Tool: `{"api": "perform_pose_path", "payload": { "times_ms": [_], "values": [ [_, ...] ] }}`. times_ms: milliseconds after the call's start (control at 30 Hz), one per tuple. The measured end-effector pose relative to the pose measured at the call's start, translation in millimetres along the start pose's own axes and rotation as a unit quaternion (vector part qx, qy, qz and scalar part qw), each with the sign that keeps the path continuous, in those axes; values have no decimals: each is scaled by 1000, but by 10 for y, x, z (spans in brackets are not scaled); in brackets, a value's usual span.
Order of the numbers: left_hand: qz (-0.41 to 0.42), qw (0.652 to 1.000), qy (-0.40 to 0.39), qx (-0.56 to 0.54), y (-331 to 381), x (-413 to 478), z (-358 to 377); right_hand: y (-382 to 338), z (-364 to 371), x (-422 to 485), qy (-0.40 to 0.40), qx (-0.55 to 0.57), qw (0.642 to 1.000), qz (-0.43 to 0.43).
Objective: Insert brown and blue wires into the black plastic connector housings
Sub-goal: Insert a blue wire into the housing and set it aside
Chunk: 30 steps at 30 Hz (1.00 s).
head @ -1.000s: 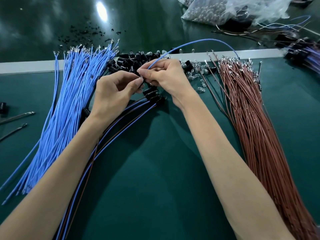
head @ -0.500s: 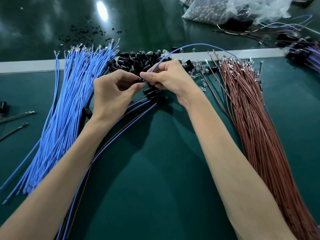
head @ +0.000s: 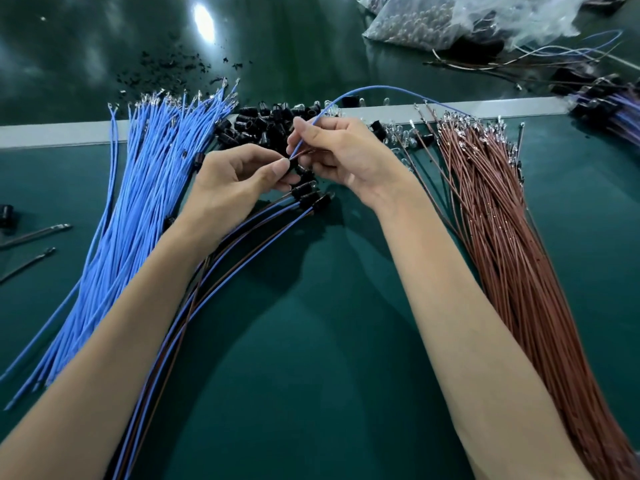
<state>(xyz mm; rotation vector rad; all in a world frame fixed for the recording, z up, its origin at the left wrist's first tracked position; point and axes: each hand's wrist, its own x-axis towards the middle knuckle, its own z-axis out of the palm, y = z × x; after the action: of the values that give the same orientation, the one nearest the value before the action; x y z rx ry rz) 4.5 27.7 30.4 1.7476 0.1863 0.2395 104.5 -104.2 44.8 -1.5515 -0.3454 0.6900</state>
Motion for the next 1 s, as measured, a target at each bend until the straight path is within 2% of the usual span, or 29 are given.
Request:
{"api": "perform_pose_path", "payload": {
  "times_ms": [233, 467, 767, 1000],
  "values": [
    [-6, 999, -42, -10, 25, -6, -67, -15, -56, 18, 33, 86, 996, -11],
    [-13, 999, -38, -36, 11, 2, -59, 56, -1, 36, 104, -3, 992, -70],
    [-17, 998, -10, -62, 1, 23, -59, 37, -23, -5, 3, 48, 993, -106],
    [-19, 997, -4, -70, -37, 44, -62, 24, -71, -34, -15, 34, 993, -110]
  ]
}}
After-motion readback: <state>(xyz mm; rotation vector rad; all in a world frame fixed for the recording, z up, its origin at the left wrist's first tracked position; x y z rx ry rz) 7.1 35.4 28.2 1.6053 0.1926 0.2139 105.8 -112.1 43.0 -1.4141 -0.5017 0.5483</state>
